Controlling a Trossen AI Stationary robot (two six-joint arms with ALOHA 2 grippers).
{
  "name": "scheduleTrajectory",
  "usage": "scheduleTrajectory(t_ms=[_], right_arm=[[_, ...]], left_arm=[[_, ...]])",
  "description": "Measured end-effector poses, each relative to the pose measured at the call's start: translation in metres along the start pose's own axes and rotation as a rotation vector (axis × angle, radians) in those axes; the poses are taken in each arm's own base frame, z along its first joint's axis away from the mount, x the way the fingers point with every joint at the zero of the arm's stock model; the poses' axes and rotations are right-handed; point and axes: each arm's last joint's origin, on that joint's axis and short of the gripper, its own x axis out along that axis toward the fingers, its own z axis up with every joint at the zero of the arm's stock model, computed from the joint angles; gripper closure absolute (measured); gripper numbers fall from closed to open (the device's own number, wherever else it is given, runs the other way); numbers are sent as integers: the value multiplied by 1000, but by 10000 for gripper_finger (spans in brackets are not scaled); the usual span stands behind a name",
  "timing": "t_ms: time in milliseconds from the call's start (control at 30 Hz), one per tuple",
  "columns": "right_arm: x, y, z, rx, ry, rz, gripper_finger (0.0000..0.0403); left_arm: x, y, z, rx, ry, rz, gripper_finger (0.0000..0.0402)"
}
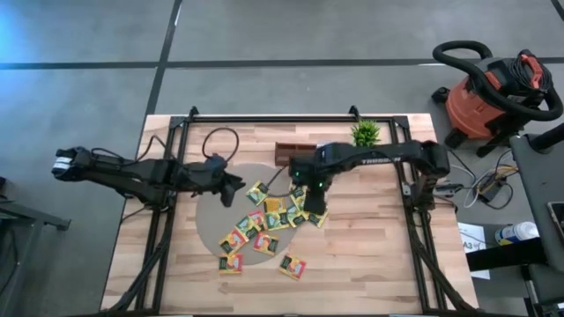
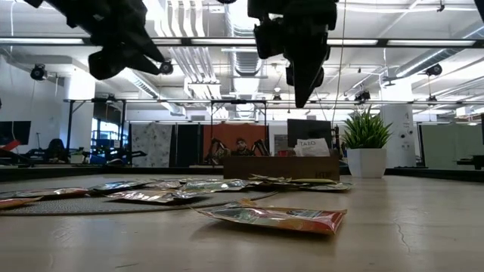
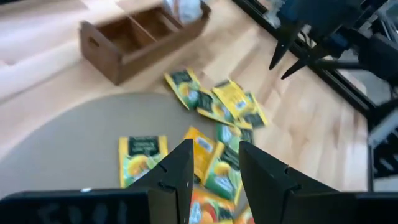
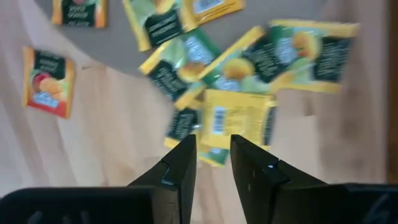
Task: Pick & Place Tea
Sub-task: Put the red tea sachet into the middle compartment of the wooden organizer
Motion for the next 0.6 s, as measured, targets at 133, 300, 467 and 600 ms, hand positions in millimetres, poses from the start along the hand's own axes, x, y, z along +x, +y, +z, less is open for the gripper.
scheduleTrajectory(t_ms=[133,300,467,600], right_arm=[[11,23,-1,-45,2,14,314],[18,46,-1,-51,-43,43,322],[23,54,-4,67,-50,53,321],[32,55,-12,206,-33,-15,314]], left_arm=[[-4,-8,-10,42,44,-41,281],[-10,-15,-24,72,120,-66,281],[-15,-20,-34,65,163,-87,281],[-17,-24,-38,64,179,-107,281]])
